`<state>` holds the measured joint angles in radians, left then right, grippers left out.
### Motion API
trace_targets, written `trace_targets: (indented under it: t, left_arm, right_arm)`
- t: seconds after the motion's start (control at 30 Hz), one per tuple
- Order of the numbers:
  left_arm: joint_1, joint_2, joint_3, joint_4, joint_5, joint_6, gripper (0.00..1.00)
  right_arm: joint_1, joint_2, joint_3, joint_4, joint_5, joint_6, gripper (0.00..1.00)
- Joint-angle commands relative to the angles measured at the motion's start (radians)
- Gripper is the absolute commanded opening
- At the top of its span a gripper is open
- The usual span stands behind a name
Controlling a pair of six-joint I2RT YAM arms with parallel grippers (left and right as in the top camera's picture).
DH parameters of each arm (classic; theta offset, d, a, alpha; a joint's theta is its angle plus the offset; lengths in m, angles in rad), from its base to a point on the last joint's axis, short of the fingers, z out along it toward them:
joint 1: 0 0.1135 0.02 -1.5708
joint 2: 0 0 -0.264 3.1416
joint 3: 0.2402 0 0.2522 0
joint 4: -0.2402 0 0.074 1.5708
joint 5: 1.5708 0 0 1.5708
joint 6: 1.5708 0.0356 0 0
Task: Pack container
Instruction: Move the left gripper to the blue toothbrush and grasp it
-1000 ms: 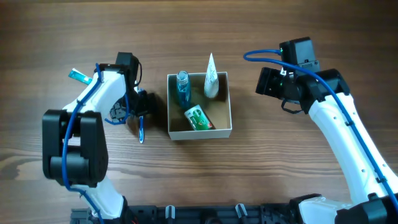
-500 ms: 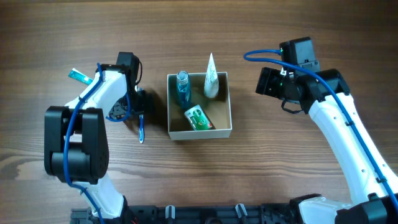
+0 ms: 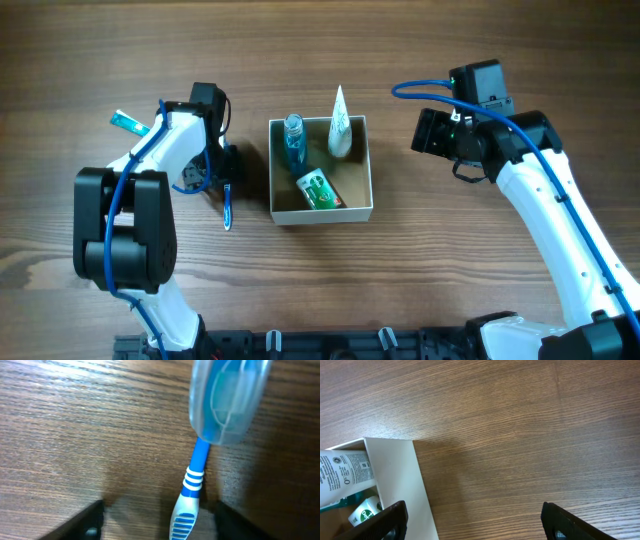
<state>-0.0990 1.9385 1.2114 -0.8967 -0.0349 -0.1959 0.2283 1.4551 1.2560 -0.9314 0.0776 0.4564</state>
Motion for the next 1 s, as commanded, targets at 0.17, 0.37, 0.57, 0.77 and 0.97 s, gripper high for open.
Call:
trace_targets:
  t: [0.17, 0.37, 0.57, 0.77, 0.97]
  left_arm:
    - [-0.006, 0.037, -0.003, -0.010, -0.007, 0.005, 0.24]
    - [-0.006, 0.037, -0.003, -0.010, -0.008, 0.006, 0.13]
    - [-0.006, 0.032, 0.015, -0.031, -0.008, 0.006, 0.04]
    - [-0.006, -0.009, 0.107, -0.120, -0.008, 0.005, 0.04]
    - [-0.015, -0.137, 0.232, -0.234, -0.008, 0.005, 0.04]
  right_arm:
    - [-0.002, 0.009, -0.007, -0.001, -0.016, 0.014, 0.86]
    - [-0.002, 0.009, -0.007, -0.002, -0.016, 0.014, 0.86]
    - [-0.002, 0.009, -0.007, -0.002, -0.016, 0.013, 0.86]
    - [-0.002, 0.009, -0.007, -0.002, -0.016, 0.013, 0.86]
    - [-0.002, 0.009, -0.007, -0.002, -0.015, 0.015, 0.86]
